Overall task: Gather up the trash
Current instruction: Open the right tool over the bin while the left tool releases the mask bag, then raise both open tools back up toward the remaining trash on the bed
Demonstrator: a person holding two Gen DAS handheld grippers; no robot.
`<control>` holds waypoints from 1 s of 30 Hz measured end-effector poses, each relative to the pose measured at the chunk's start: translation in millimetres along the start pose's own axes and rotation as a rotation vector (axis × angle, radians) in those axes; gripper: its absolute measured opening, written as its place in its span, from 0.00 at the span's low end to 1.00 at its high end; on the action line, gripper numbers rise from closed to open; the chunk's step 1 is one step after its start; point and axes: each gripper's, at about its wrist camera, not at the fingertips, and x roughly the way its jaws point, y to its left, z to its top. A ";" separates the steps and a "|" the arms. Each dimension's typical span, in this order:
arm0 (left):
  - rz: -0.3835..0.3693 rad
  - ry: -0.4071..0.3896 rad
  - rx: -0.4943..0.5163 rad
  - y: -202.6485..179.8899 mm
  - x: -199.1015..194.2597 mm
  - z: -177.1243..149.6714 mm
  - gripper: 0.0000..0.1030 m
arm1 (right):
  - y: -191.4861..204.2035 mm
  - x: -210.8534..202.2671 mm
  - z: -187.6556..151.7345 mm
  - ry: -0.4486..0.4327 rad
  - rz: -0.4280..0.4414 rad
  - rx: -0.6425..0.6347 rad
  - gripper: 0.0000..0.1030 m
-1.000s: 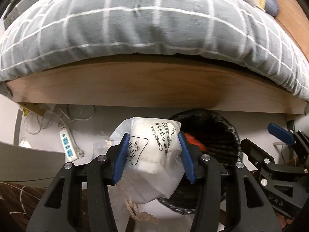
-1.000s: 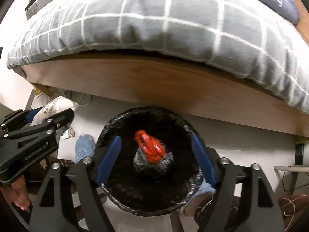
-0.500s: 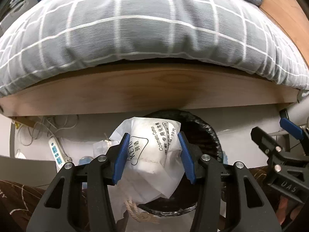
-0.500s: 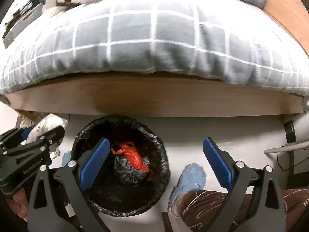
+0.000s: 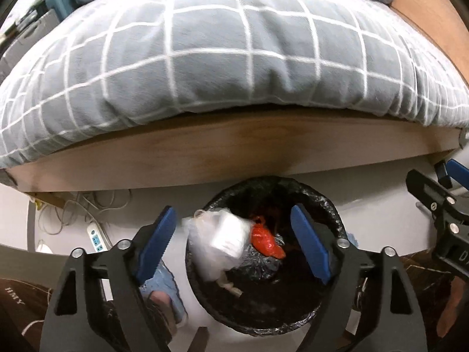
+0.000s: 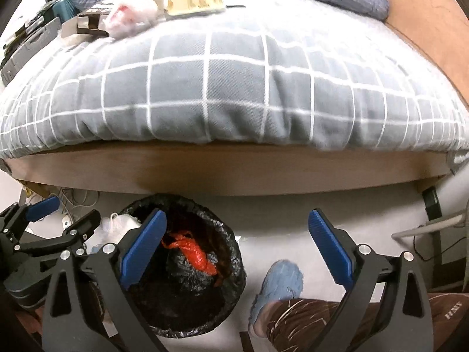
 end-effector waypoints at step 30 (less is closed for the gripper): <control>0.041 -0.296 -0.089 62.4 -107.5 70.4 0.94 | 36.3 -90.6 76.8 -0.298 0.077 -0.040 0.91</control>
